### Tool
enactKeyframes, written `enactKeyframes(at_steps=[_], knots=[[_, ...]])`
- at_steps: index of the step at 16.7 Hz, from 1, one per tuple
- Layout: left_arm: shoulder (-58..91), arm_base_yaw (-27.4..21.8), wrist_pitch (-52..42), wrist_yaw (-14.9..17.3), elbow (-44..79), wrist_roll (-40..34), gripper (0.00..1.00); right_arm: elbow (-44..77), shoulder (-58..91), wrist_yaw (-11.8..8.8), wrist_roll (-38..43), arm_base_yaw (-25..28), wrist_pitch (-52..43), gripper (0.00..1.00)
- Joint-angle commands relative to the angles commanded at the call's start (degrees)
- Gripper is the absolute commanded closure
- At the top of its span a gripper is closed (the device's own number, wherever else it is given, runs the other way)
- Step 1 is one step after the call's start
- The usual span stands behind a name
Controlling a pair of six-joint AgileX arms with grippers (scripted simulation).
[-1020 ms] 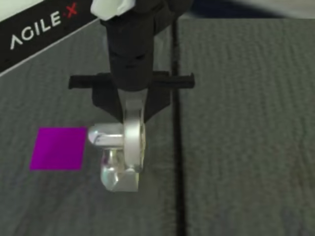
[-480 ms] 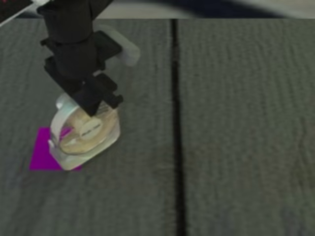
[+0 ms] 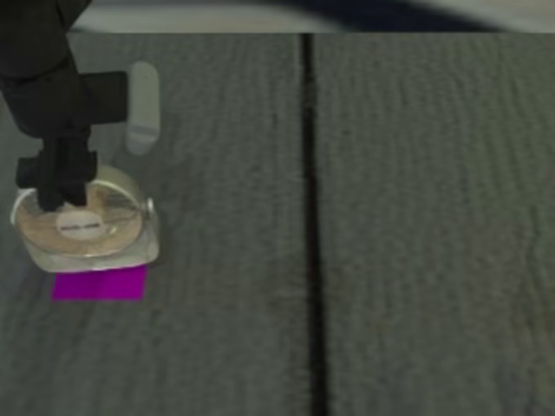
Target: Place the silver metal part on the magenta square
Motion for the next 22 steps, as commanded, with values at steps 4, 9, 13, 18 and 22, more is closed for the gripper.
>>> enactKeyframes(at_steps=[4, 9, 13, 18, 22], knots=[[-1.7, 2.6, 0.9, 0.0, -2.4, 8.4, 1.00, 0.0, 0.0, 0.0, 0.0, 0.0, 0.0, 0.00], [-1.8, 2.8, 0.9, 0.0, -2.6, 9.0, 1.00, 0.0, 0.0, 0.0, 0.0, 0.0, 0.0, 0.00], [-1.5, 2.6, 3.1, -0.1, -4.4, 9.2, 1.00, 0.0, 0.0, 0.0, 0.0, 0.0, 0.0, 0.00], [-1.1, 3.2, 8.7, 0.0, -9.5, 9.4, 1.00, 0.0, 0.0, 0.0, 0.0, 0.0, 0.0, 0.00], [-1.1, 3.2, 8.7, 0.0, -9.5, 9.4, 0.92, 0.0, 0.0, 0.0, 0.0, 0.0, 0.0, 0.00]])
